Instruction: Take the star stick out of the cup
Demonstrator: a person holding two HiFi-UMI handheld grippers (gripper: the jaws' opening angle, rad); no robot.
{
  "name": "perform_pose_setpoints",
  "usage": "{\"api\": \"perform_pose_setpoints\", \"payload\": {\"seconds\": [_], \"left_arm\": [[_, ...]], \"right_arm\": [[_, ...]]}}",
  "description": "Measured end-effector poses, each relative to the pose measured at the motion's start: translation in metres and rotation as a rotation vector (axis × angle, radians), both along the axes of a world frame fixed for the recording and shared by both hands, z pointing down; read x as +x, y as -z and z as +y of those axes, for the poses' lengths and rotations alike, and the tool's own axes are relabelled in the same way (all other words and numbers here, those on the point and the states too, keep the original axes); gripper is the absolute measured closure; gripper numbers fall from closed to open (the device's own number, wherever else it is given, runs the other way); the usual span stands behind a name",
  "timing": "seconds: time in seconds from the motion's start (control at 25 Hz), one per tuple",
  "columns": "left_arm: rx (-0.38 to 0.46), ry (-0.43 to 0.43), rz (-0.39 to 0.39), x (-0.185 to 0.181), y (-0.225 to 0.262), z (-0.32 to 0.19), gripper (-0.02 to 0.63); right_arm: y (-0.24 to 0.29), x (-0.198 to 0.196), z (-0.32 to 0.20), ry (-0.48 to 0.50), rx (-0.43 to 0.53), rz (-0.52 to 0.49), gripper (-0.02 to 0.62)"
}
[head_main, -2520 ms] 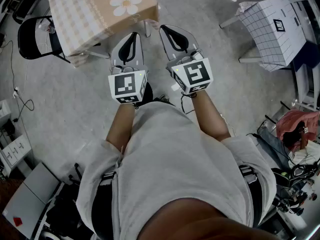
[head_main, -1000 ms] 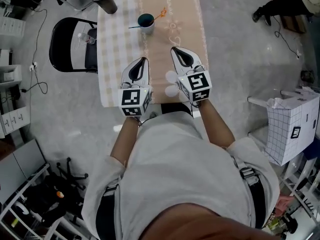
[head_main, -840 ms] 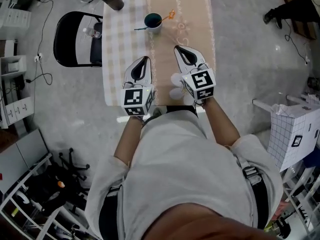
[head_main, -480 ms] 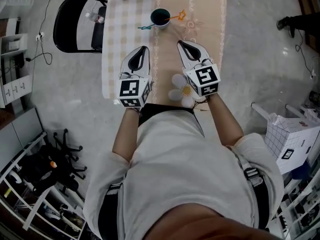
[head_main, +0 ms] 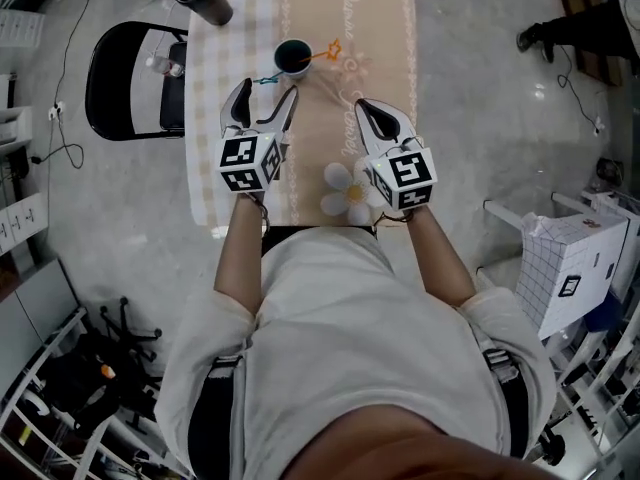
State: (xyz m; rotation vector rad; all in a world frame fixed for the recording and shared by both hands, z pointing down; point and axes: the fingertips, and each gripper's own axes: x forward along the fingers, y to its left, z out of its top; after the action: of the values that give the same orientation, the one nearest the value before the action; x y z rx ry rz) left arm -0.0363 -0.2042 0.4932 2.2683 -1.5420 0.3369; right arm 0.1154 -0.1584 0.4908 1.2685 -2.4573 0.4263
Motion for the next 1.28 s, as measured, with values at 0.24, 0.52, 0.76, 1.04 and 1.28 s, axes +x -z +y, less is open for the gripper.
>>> {"api": "perform_pose_setpoints", "payload": {"seconds": [0.24,0.52,0.76,1.04,1.28], "left_arm": [[0.042,-0.015,0.036,0.001,0.009,-0.018,0.389],[0.133,-0.017,0.123,-0.004,0.043,-0.008,0.511],[0.224,-0.008,0.253,-0.016,0.092,0.001,0.512],[0.275,0.011,0.285,-0.035,0.12,0.024,0.512],[0.288,0.017,0.319,-0.051,0.134,0.055,0.512]], "right_arm": [[0.008,0.016,0.019,-0.08,-0.007,0.041,0.595],[0.028,0.007,0.021,-0.085,0.037,0.051,0.595],[0.039,-0.017,0.023,-0.038,0.066,0.053,0.595],[0.041,-0.047,0.033,0.031,0.071,0.049,0.595],[0.039,-0.073,0.039,0.093,0.068,0.044,0.595]]}}
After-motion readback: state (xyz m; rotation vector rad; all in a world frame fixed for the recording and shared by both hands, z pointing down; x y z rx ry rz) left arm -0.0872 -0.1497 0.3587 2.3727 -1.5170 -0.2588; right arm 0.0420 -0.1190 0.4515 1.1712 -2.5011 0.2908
